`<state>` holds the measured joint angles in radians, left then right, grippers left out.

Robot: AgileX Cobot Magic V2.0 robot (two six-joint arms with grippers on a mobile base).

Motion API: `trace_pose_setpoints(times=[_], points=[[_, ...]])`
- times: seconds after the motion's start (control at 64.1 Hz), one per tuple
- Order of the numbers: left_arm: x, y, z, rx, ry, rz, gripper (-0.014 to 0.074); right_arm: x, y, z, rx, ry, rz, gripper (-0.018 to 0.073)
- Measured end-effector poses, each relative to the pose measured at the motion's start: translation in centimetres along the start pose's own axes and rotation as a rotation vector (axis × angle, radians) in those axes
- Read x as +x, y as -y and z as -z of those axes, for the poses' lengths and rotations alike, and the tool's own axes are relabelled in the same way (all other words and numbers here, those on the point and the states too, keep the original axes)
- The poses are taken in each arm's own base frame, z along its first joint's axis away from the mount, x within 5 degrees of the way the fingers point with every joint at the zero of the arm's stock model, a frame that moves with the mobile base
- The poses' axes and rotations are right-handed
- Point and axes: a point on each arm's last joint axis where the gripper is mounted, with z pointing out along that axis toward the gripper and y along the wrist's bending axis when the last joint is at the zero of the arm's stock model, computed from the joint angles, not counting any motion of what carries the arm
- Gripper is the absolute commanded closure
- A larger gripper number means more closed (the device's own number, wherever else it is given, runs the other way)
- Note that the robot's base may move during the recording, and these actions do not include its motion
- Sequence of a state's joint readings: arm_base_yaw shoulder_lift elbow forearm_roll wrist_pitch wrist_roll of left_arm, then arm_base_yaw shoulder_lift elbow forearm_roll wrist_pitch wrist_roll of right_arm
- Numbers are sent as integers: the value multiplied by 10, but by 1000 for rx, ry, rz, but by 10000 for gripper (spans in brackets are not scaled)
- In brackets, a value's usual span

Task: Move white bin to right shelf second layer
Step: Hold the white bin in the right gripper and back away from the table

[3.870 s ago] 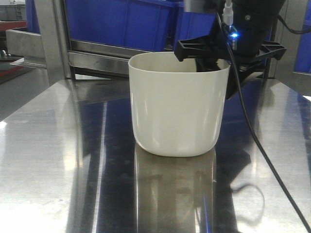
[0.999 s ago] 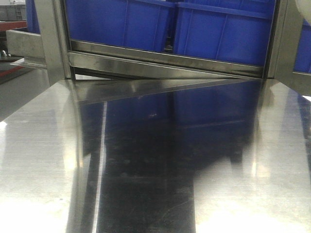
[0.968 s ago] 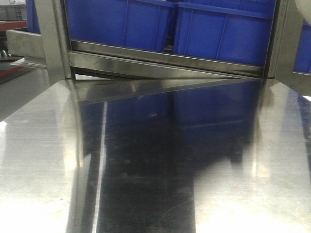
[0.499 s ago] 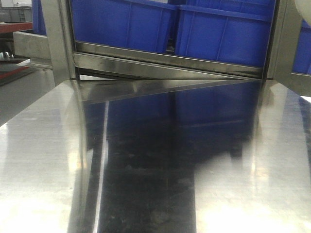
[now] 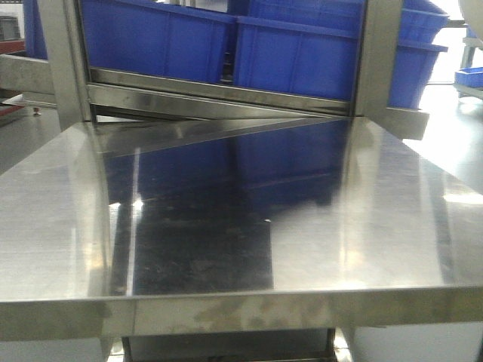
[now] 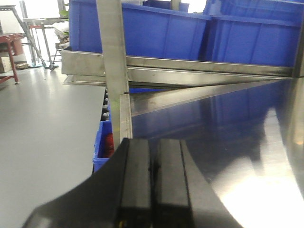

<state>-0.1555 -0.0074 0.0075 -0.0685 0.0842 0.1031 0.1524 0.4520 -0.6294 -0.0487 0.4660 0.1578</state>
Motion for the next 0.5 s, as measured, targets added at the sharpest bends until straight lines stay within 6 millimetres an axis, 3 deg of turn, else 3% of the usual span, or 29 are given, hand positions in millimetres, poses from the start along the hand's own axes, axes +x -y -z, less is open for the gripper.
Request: trace_pose_setpoints(times=[0.499], points=[[0, 0, 0, 0, 0, 0, 512, 0, 0, 0, 0, -2, 0, 503]])
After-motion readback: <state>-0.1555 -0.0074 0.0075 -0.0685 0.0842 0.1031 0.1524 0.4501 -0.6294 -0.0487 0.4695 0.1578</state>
